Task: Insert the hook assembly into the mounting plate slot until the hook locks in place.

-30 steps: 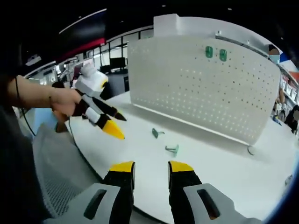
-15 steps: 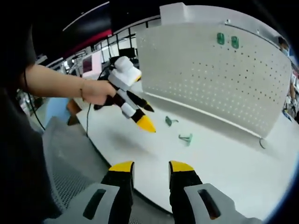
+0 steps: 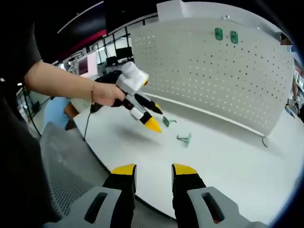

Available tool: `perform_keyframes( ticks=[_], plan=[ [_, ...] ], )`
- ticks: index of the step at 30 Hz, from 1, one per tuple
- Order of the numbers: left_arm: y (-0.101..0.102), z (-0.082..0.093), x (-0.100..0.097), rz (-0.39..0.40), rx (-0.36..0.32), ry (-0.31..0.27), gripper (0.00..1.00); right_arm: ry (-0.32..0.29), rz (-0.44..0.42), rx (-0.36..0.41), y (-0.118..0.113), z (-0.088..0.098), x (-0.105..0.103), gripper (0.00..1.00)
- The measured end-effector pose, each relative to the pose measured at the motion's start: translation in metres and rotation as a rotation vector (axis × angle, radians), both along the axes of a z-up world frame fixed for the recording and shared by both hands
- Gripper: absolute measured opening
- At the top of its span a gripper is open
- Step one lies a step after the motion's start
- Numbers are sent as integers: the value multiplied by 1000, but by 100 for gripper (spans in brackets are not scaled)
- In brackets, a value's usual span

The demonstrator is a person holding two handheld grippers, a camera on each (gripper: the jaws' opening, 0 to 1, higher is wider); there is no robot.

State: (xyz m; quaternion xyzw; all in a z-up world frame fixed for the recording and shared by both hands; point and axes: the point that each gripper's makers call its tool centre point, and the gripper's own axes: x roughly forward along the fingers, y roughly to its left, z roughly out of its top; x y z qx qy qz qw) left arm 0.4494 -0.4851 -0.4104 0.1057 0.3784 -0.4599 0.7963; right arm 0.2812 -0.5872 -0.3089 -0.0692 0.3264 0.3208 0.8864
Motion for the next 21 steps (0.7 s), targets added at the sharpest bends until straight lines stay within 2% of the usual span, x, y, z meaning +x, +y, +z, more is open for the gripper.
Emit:
perform_keyframes(
  ticks=[3,6,11,19,21],
  plan=[
    [-3,-3,8,-12,-10,-21,58,5,-6,-1,-1,-1,1,28],
    [-1,-11,14,-9,-1,-13,45,18,7,-11,0,-7,3,28],
    [-9,-8,14,-23,-28,-25,28,11,3,-7,1,-5,10,28],
    [-1,-15,13,3,-2,4,8,8,4,-10,-1,-6,13,28],
    [-2,-15,12,-4,-4,1,7,13,-1,-9,-3,-8,12,28]
  ],
)
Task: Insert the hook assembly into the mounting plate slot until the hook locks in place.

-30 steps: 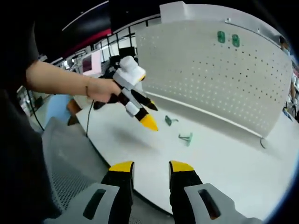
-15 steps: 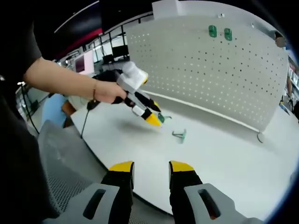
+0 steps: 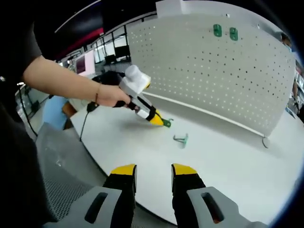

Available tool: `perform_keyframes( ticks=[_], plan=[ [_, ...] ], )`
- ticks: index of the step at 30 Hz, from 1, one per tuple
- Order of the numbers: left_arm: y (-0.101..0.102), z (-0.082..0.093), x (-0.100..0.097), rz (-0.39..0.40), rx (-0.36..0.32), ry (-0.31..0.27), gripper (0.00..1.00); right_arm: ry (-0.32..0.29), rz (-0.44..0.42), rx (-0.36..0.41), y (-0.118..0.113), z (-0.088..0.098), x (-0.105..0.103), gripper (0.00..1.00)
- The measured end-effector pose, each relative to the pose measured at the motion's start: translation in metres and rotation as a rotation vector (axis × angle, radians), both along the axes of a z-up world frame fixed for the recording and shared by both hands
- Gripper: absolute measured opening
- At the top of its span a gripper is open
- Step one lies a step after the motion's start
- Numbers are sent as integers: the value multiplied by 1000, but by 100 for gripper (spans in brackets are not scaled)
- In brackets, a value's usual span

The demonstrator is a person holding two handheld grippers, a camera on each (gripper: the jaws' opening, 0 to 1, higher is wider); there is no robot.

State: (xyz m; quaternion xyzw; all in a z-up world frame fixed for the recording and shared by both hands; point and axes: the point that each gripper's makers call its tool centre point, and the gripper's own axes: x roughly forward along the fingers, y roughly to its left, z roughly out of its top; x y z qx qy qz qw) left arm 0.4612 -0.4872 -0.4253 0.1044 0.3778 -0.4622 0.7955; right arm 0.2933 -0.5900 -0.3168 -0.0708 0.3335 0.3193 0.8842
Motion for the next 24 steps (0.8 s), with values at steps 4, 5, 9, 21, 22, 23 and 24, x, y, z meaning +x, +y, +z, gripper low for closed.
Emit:
perform_keyframes(
  ticks=[4,5,9,21,22,23,24],
  plan=[
    [-7,3,-3,1,-38,21,5,2,-2,-2,0,-1,-1,28],
    [-11,5,-5,6,-62,37,5,3,-1,-3,0,-1,-2,28],
    [-15,9,-5,12,-85,38,4,3,-1,-4,0,-1,-2,28],
    [-7,17,-12,17,-30,23,3,0,-8,-2,1,-1,0,28],
    [-5,17,-13,18,-18,22,3,-1,-7,-2,2,-1,0,28],
    [-4,18,-15,17,-13,20,3,-3,-5,-3,2,-1,0,28],
    [-3,19,-17,16,-12,21,3,-6,-4,-3,2,0,0,28]
  ],
)
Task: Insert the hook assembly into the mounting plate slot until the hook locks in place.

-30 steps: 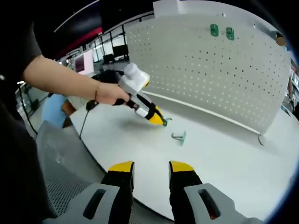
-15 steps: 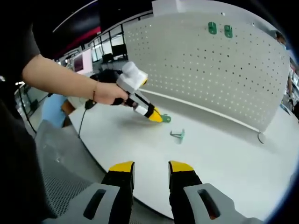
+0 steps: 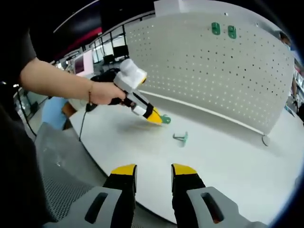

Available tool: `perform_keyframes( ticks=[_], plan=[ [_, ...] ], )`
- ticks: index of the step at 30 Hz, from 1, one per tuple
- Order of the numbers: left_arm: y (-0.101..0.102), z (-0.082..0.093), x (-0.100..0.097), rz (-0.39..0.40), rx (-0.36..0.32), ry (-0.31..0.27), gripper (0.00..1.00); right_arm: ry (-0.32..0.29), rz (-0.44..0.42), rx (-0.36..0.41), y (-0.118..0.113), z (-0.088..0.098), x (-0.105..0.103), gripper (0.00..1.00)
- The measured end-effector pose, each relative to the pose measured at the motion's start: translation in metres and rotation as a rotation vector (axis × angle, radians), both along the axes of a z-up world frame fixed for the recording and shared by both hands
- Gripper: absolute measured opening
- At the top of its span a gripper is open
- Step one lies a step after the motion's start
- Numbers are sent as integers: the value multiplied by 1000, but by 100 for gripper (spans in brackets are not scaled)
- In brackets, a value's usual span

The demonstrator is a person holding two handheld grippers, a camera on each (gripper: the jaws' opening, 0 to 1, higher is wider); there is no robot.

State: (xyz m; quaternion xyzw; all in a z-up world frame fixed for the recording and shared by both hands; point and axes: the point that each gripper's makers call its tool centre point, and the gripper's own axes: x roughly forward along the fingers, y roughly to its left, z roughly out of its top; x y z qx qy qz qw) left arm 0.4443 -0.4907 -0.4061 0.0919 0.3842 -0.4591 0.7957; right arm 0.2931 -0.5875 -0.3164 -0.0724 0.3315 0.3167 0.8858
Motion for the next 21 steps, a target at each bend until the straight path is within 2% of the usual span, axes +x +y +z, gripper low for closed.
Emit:
perform_keyframes(
  ticks=[5,8,10,17,18,19,21],
  plan=[
    [3,12,-8,4,1,-9,3,-7,7,-2,1,4,-1,28],
    [0,29,-11,58,-65,10,3,2,9,-13,-1,0,-3,27],
    [2,36,-14,57,-60,0,3,20,-6,9,-1,0,-5,27],
    [12,61,-33,70,-55,-27,3,1,2,8,1,2,-8,27],
    [14,62,-36,81,-56,-21,3,-1,4,10,2,3,-9,27],
    [14,66,-40,124,-82,8,3,-4,7,11,3,4,-10,27],
    [12,74,-48,146,-121,33,3,-10,15,10,6,5,-12,27]
  ],
)
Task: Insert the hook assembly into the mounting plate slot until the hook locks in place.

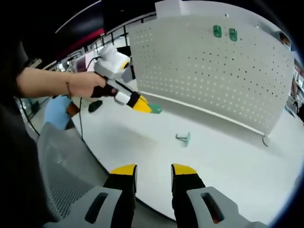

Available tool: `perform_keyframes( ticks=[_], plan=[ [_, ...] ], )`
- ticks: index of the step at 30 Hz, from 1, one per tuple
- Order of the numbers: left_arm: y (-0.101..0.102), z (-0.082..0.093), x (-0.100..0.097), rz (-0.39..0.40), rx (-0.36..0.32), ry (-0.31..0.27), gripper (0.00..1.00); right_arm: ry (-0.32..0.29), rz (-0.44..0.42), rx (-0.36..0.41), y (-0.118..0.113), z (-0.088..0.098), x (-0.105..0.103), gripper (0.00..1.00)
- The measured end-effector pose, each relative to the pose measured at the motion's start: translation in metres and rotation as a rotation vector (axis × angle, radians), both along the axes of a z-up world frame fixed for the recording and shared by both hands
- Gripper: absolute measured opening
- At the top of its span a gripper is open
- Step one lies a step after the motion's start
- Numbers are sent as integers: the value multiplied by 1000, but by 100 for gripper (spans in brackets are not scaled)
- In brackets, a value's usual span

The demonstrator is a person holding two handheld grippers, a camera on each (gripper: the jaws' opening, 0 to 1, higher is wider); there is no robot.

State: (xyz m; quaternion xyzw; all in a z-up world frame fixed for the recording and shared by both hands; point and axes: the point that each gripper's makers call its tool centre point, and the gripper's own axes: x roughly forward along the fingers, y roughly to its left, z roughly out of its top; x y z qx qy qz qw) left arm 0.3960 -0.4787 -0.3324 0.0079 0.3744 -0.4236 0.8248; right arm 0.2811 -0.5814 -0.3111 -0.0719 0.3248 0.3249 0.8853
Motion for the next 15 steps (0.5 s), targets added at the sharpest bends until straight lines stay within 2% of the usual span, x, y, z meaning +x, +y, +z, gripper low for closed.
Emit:
perform_keyframes(
  ticks=[2,7,15],
  plan=[
    [-1,7,-8,-19,12,-32,3,-5,10,2,4,1,-2,27],
    [-7,23,-28,-15,-18,-51,3,-12,45,12,18,5,-9,28],
    [-11,35,-60,-11,-55,-38,3,-21,59,19,23,10,-11,27]
  ],
)
